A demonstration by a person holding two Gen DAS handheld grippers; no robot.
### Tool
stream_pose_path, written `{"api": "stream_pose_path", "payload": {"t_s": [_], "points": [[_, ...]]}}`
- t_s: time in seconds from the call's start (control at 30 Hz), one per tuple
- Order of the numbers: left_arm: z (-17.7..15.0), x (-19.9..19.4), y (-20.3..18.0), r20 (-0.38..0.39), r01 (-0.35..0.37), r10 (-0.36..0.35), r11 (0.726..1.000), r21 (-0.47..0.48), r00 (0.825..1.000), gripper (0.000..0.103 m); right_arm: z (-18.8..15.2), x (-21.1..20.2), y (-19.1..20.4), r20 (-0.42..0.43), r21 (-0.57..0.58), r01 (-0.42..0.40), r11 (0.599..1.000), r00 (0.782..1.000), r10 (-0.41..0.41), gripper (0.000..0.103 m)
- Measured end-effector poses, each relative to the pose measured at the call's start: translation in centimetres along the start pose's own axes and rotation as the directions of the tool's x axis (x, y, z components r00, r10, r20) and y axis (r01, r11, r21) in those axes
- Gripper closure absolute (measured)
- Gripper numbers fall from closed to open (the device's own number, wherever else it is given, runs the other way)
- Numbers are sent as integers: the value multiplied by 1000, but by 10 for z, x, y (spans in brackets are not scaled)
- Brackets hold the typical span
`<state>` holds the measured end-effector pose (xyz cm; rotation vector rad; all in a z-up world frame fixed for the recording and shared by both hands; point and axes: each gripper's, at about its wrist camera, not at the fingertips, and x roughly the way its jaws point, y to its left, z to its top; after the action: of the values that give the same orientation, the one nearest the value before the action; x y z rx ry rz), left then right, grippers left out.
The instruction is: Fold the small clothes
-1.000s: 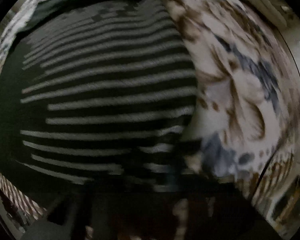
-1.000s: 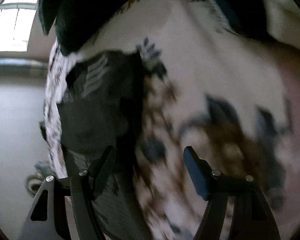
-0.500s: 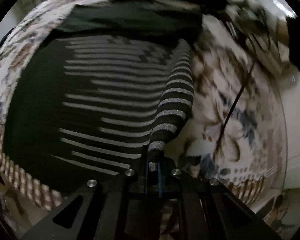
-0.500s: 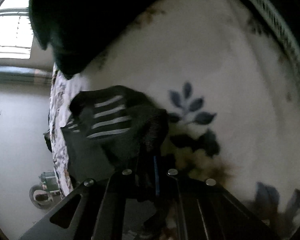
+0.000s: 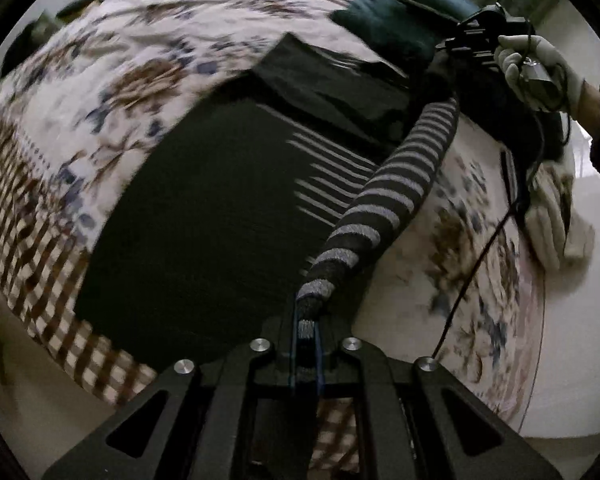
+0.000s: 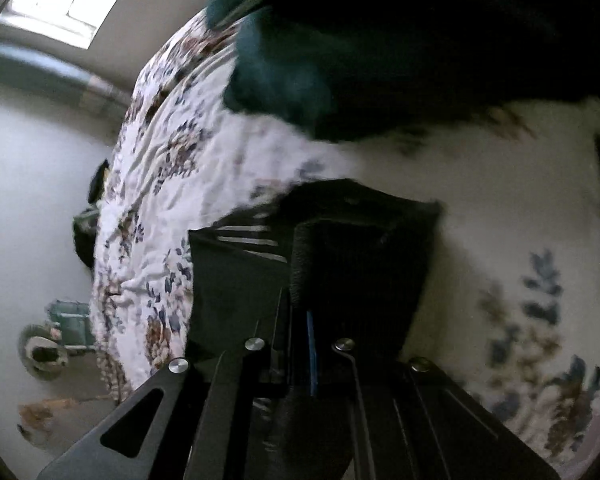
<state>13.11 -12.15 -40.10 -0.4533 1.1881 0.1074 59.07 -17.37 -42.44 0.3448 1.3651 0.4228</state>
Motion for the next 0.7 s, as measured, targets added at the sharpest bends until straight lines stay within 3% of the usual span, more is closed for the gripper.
{"api": "stream_pose_path", "payload": {"t_s": [0.23, 0.47, 0.7], "points": [[25, 16, 96, -28, 49, -54, 989, -139, 998, 99, 22, 115, 117, -43, -57, 115, 992, 992, -118, 97], [37, 39, 160, -64, 41, -55, 978, -202, 996, 99, 17, 219, 175, -102, -108, 217, 970, 968, -228, 97], [37, 48, 192, -112, 31, -55, 979, -201, 992, 99, 12, 273, 209, -109, -132, 276, 952, 950, -291, 98]]}}
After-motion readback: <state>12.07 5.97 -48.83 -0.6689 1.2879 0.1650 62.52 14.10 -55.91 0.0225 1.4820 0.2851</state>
